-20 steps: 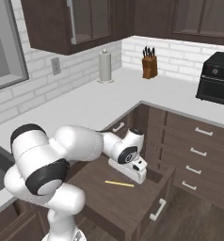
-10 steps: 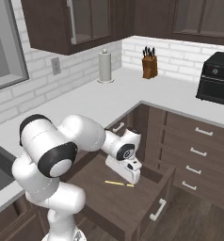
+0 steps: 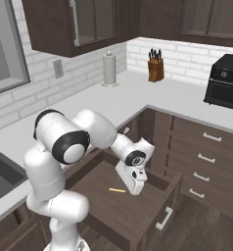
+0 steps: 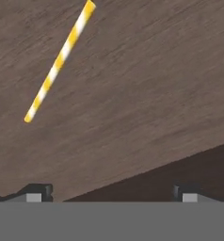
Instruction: Take a straw from the drawer in front and place it inside the glass cup on the dining counter.
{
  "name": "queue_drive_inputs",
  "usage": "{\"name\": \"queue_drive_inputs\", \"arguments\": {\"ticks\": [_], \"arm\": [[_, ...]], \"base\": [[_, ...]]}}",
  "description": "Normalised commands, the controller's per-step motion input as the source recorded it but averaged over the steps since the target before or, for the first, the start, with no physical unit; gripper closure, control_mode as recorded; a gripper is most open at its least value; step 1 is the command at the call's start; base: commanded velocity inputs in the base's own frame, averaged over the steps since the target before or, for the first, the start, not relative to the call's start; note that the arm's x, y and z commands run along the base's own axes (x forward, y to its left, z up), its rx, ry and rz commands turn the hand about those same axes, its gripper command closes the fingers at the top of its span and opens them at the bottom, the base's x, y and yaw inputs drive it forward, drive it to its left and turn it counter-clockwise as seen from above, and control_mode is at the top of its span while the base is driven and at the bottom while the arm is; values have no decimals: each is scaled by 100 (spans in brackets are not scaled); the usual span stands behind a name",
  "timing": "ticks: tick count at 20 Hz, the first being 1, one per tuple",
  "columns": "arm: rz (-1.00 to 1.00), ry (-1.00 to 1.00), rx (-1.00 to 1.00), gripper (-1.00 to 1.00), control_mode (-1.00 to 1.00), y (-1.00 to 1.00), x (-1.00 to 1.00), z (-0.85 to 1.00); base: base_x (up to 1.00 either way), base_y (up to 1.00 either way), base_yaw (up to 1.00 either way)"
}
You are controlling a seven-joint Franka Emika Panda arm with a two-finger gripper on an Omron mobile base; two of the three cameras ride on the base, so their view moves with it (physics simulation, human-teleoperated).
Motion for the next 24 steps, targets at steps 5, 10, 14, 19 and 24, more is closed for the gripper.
{"name": "queue_drive_inputs", "arguments": {"ticks": [5,10,14,19,24], "arm": [[-27,20,1,-100,-100,0,23,-27],[-24,7,-2,-100,-100,1,8,-27],[-15,-1,-15,-100,-100,3,0,-24],[-14,0,-17,-100,-100,5,3,-18],[-13,0,-16,-100,-100,7,6,-25]], "base": [[0,0,0],[0,0,0],[0,0,0],[0,0,0],[0,0,0]]}}
